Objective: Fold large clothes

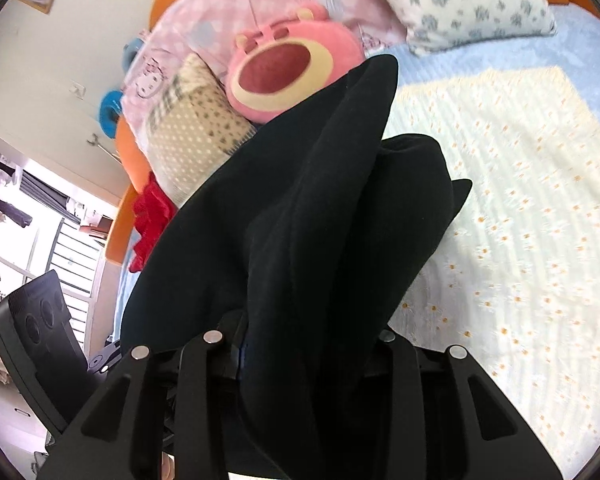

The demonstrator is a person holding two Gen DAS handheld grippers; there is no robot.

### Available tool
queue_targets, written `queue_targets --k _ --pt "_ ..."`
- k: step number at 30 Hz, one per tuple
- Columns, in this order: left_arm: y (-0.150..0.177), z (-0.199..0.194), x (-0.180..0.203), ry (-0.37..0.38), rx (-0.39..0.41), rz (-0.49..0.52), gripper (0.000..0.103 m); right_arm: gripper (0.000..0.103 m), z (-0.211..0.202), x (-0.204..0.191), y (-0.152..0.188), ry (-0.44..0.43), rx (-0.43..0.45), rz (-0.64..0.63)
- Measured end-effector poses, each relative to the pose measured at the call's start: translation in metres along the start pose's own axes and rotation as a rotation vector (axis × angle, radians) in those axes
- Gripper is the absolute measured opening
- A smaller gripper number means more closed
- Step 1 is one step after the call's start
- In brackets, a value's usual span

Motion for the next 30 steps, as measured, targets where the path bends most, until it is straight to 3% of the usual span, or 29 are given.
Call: queue_targets --k 5,13,25,30 --pt "-0.002 -0.021 0.067 0.001 0.045 0.069 0.042 0.035 -0.063 0.02 0.003 -0.001 0.07 -0.006" --pt "-0.015 -0.009 0.181 0.059 0.074 0.17 0.042 0.035 -0.152 0.073 0.014 0.045 0.17 0.022" --pt "0.021 0.05 0.392 0.252 0.054 0.328 0.042 0.035 -0.294 0.246 0.064 0.237 0.285 0.17" --pt "0.042 0.071 0.45 0.327 0.055 0.365 0.042 0.035 -0.331 0.297 0.091 0.311 0.316 0.205"
Point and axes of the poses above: each gripper's, at about its wrist camera, not at the fingertips, and z roughly the way its jaws point, x to its right, y to its underside, the point moved 6 cm from there along z, roughly the way its jaws point, and after that the axes turned 15 degrees about y, right-handed, at the moved point
